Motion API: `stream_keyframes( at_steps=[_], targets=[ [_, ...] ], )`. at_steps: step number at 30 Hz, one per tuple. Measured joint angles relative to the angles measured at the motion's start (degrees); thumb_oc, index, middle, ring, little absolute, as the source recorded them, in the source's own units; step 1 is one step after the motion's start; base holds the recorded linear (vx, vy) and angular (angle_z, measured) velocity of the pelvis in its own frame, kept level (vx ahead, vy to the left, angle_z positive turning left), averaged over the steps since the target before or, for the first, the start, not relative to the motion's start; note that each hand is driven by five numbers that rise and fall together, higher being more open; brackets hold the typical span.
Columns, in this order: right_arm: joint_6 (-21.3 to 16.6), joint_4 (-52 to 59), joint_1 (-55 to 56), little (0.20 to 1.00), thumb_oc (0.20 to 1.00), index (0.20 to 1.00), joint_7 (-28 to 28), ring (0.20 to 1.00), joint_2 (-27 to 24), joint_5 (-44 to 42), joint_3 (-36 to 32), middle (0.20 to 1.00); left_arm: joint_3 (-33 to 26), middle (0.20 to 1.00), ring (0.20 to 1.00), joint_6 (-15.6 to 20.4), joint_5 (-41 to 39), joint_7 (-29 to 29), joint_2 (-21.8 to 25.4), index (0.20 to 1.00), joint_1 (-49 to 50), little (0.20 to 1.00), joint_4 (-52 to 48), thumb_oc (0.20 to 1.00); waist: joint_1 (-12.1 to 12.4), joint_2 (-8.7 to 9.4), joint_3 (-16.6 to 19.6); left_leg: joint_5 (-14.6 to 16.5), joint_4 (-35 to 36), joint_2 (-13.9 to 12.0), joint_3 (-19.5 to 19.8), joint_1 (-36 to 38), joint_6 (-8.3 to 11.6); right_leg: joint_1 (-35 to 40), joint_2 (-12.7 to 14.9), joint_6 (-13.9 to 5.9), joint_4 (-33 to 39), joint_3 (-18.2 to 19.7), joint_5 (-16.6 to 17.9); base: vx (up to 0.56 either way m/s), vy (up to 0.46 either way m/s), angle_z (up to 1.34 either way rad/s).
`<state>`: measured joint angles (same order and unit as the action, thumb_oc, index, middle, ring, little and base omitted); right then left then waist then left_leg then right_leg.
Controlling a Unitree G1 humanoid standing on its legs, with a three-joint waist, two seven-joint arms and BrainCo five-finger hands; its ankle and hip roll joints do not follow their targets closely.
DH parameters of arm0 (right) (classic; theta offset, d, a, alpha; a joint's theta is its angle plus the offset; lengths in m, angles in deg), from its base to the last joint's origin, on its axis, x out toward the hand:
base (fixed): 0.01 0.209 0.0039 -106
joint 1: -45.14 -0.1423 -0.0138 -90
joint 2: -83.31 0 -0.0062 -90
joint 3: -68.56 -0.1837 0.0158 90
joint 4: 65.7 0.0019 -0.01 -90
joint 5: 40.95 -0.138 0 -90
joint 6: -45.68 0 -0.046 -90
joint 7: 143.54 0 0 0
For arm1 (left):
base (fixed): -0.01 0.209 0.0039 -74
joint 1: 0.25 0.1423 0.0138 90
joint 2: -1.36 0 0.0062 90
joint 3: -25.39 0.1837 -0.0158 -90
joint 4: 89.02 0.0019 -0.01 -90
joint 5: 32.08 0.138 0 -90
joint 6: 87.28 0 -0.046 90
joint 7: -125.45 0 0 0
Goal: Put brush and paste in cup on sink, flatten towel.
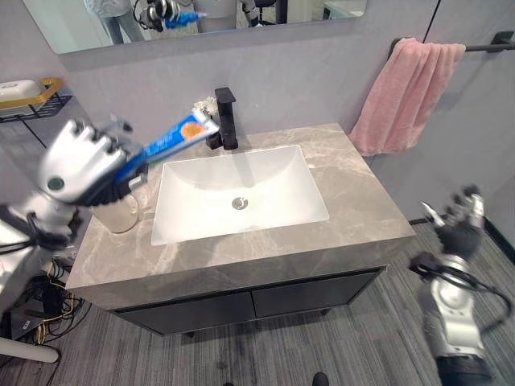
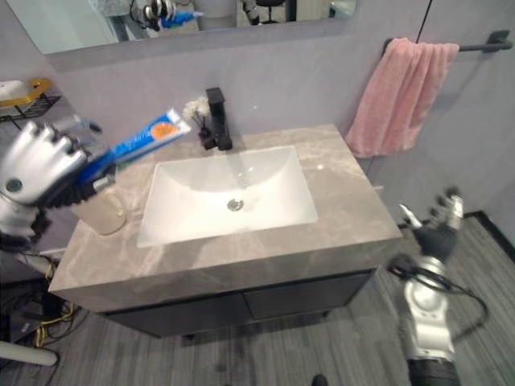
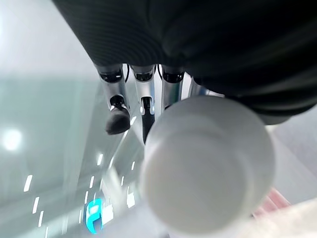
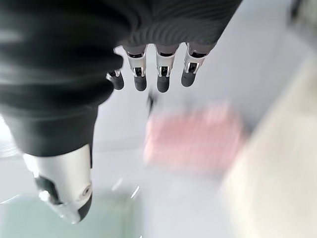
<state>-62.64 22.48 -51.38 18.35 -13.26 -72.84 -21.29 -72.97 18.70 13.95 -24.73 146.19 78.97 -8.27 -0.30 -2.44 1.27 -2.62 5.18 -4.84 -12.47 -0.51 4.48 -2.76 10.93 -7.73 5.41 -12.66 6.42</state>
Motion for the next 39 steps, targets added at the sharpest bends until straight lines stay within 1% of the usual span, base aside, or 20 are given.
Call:
stream_keyframes(
  at_steps=[1, 2, 3, 4, 5, 6, 7, 8, 9, 11, 12, 13, 15, 21, 23, 25, 27, 30, 35, 39],
  targets=[
    [-0.01, 0.29, -1.51, 1.0, 1.0, 1.0, 0.58, 1.0, 0.12, -3.98, 2.26, 1.0, 0.87, 0.2, 0.2, -0.29, 0.03, 0.46, 0.39, 0.2, -1.99, 0.2, 0.76, 0.2, 0.12, 0.0, 0.0, 0.0, -0.01, -0.03, 0.01, 0.15, 0.0, 0.11, -0.05, 0.0, -0.11, -0.07, 0.0, 0.0, 0.0, 0.0],
    [-0.15, 0.7, -6.44, 1.0, 1.0, 1.0, 4.2, 1.0, 1.02, -9.23, 8.16, 1.0, 2.39, 0.2, 0.2, -2.02, 0.03, 1.26, 1.19, 0.2, -5.8, 0.2, 1.44, 0.2, 0.46, -0.05, -0.1, 0.0, -0.02, -0.07, -0.19, 0.31, 0.03, 0.17, -0.1, 0.02, -0.05, 0.25, 0.0, 0.0, 0.0, 0.0],
    [-0.18, 0.71, -7.59, 1.0, 1.0, 1.0, 4.67, 1.0, 1.82, -10.31, 8.16, 1.0, 2.4, 0.2, 0.2, -2.14, 0.02, 1.3, 1.2, 0.2, -6.19, 0.2, 1.21, 0.2, 0.76, -0.05, -0.1, 0.0, -0.02, -0.05, -0.19, 0.33, 0.03, 0.19, -0.09, 0.02, -0.08, 0.24, 0.0, 0.02, 0.014, -0.03],
    [-0.47, 0.27, -12.03, 1.0, 1.0, 1.0, 4.36, 1.0, 4.07, -16.33, 10.5, 1.0, 4.91, 0.2, 0.2, -2.85, 0.03, 1.37, 1.26, 0.2, -9.33, 0.2, 1.7, 0.2, 1.76, -0.04, -0.14, 0.01, -0.03, 0.0, -0.17, 0.58, 0.02, 0.53, -0.02, -0.03, -0.44, -0.06, -0.08, 0.02, 0.017, -0.04],
    [-0.95, -1.65, -19.12, 1.0, 1.0, 1.0, 4.81, 1.0, 5.49, -19.01, 14.69, 1.0, 7.38, 0.2, 0.2, -3.67, -0.06, 1.88, 1.49, 0.2, -12.58, 0.2, 2.32, 0.2, 1.66, -0.15, -0.17, 0.01, -0.02, -0.05, -0.53, 0.7, 0.02, 0.28, -0.09, 0.01, 0.0, 0.58, -0.04, 0.02, 0.008, -0.08],
    [-0.91, -2.06, -22.28, 1.0, 1.0, 1.0, 5.52, 1.0, 6.29, -19.47, 16.69, 1.0, 7.75, 0.2, 0.2, -3.85, -0.09, 2.6, 1.55, 0.2, -13.77, 0.2, 2.18, 0.2, 2.22, -0.26, -0.25, 0.01, -0.02, -0.04, -0.65, 0.66, 0.02, 0.21, -0.07, 0.01, 0.01, 0.77, -0.04, 0.02, 0.005, -0.07],
    [-0.93, -2.05, -23.8, 1.0, 1.0, 1.0, 5.79, 1.0, 7.19, -19.66, 17.14, 1.0, 7.87, 0.2, 0.2, -3.94, -0.16, 3.02, 1.55, 0.2, -14.43, 0.2, 1.82, 0.2, 2.62, -0.29, -0.26, 0.01, -0.02, -0.01, -0.6, 0.62, 0.02, 0.2, -0.05, 0.01, 0.01, 0.75, -0.04, 0.0, 0.0, 0.0],
    [-1.38, -2.45, -26.37, 1.0, 1.0, 1.0, 5.64, 1.0, 9.21, -21.36, 18.18, 1.0, 9.16, 0.2, 0.2, -4.21, -0.38, 3.74, 1.57, 0.2, -16.46, 0.2, 1.93, 0.2, 3.48, -0.31, -0.25, 0.01, -0.03, 0.01, -0.53, 0.64, 0.02, 0.29, -0.06, 0.01, -0.01, 0.71, -0.04, 0.02, 0.002, 0.04],
    [-1.53, -2.98, -27.5, 1.0, 1.0, 1.0, 5.7, 1.0, 9.46, -21.89, 18.85, 1.0, 9.96, 0.2, 0.2, -4.46, -0.46, 3.89, 1.62, 0.2, -17.54, 0.2, 2.01, 0.2, 3.66, -0.28, -0.23, 0.01, -0.04, 0.01, -0.47, 0.62, 0.02, 0.32, -0.08, 0.01, -0.05, 0.69, -0.02, 0.01, -0.001, 0.04],
    [-1.6, -4.4, -30.99, 1.0, 1.0, 1.0, 5.76, 1.0, 10.77, -24.31, 21.63, 1.0, 14.05, 0.2, 0.2, -5.26, -0.58, 4.78, 1.74, 0.2, -22.22, 0.2, 2.42, 0.2, 4.65, -0.28, -0.24, 0.01, -0.04, 0.04, -0.38, 0.54, 0.02, 0.3, -0.03, 0.01, -0.03, 0.6, -0.02, 0.01, 0.002, 0.04],
    [-1.6, -4.51, -31.46, 1.0, 1.0, 1.0, 6.18, 1.0, 11.23, -24.72, 22.21, 1.0, 14.66, 0.2, 0.2, -5.25, -0.58, 5.06, 1.88, 0.2, -23.03, 0.2, 2.33, 0.2, 4.81, -0.29, -0.24, 0.01, -0.04, 0.06, -0.31, 0.53, 0.02, 0.34, -0.01, 0.01, -0.02, 0.52, -0.02, 0.01, -0.001, 0.06],
    [-1.77, -5.72, -32.88, 1.0, 1.0, 1.0, 7.12, 1.0, 12.17, -28.08, 24.47, 1.0, 18.4, 0.2, 0.2, -5.78, -0.6, 5.35, 2.12, 0.2, -26.65, 0.2, 2.53, 0.2, 5.06, -0.26, -0.22, 0.01, -0.04, 0.05, -0.06, 0.46, 0.02, 0.43, -0.02, 0.01, -0.1, 0.22, -0.03, 0.01, 0.001, 0.06],
    [-1.36, -7.79, -35.01, 1.0, 1.0, 1.0, 8.92, 1.0, 12.65, -30.6, 27.15, 1.0, 22.86, 0.2, 0.2, -5.86, -0.59, 5.88, 2.25, 0.2, -31.11, 0.2, 2.61, 0.2, 5.18, -0.23, -0.24, 0.01, -0.04, 0.05, 0.1, 0.41, 0.02, 0.47, -0.03, 0.04, -0.28, 0.0, -0.06, 0.03, 0.008, 0.05],
    [-1.22, -7.76, -38.18, 1.0, 1.0, 1.0, 11.11, 1.0, 11.96, -30.82, 28.06, 1.0, 24.62, 0.2, 0.2, -5.84, -0.59, 7.38, 2.37, 0.2, -32.21, 0.2, 2.07, 0.2, 4.94, -0.21, -0.24, 0.07, -0.03, 0.02, 0.1, 0.4, 0.11, 0.45, -0.07, 0.06, -0.32, -0.05, -0.17, 0.02, 0.006, 0.0],
    [-1.28, -7.78, -39.2, 1.0, 1.0, 1.0, 11.28, 1.0, 11.96, -30.8, 28.08, 1.0, 27.43, 0.2, 0.2, -5.74, -0.58, 7.45, 2.19, 0.2, -33.28, 0.2, 2.07, 0.2, 4.7, -0.02, -0.29, 0.1, -0.04, 0.02, 0.1, 0.4, 0.13, 0.43, -0.08, 0.03, -0.29, -0.02, -0.21, 0.04, 0.008, 0.0],
    [-1.49, -7.73, -39.78, 1.0, 1.0, 1.0, 11.33, 1.0, 12.19, -30.78, 28.08, 1.0, 29.13, 0.2, 0.2, -5.52, -0.58, 7.44, 1.04, 0.2, -33.39, 0.2, 1.98, 0.2, 4.51, 0.12, -0.27, 0.1, -0.04, 0.01, 0.0, 0.42, 0.13, 0.4, -0.09, 0.02, -0.26, 0.08, -0.21, 0.0, 0.0, 0.0],
    [-1.64, -7.67, -39.91, 1.0, 1.0, 1.0, 11.54, 1.0, 12.35, -30.78, 28.09, 1.0, 30.08, 0.2, 0.2, -4.38, -0.53, 7.27, 0.89, 0.2, -33.39, 0.2, 1.92, 0.2, 4.33, 0.35, -0.26, 0.11, -0.04, -0.01, -0.38, 0.43, 0.15, 0.15, -0.13, 0.03, -0.26, 0.43, -0.2, 0.03, -0.002, -0.07],
    [-1.75, -6.89, -39.93, 1.0, 1.0, 1.0, 11.8, 1.0, 11.91, -30.77, 28.07, 1.0, 30.09, 0.2, 0.2, -3.65, -0.54, 7.11, 0.77, 0.2, -33.39, 0.2, 1.8, 0.2, 4.01, 0.49, -0.28, 0.14, -0.04, -0.01, -0.69, 0.44, 0.17, -0.06, -0.17, 0.05, -0.3, 0.83, -0.14, 0.03, -0.004, -0.08],
    [-2.54, -5.22, -39.99, 1.0, 1.0, 1.0, 11.88, 1.0, 11.55, -30.35, 28.08, 1.0, 30.09, 0.2, 0.2, -3.46, -0.57, 6.71, 0.33, 0.2, -33.38, 0.2, 1.99, 0.2, 3.3, 0.5, -0.27, 0.14, -0.04, -0.18, -0.77, 0.51, 0.17, -0.04, -0.4, 0.11, -0.31, 1.01, -0.1, 0.01, -0.004, 0.0],
    [-3.55, -5.2, -40.02, 1.0, 1.0, 1.0, 11.86, 1.0, 12.14, -30.34, 28.08, 1.0, 30.1, 0.2, 0.2, -2.36, -0.66, 5.81, -1.78, 0.2, -33.3, 0.2, 1.95, 0.2, 3.01, 0.51, -0.26, 0.13, -0.04, -0.44, -0.89, 0.61, 0.17, -0.02, -0.69, 0.17, -0.16, 1.15, -0.09, 0.0, 0.0, 0.0]
  ],
)
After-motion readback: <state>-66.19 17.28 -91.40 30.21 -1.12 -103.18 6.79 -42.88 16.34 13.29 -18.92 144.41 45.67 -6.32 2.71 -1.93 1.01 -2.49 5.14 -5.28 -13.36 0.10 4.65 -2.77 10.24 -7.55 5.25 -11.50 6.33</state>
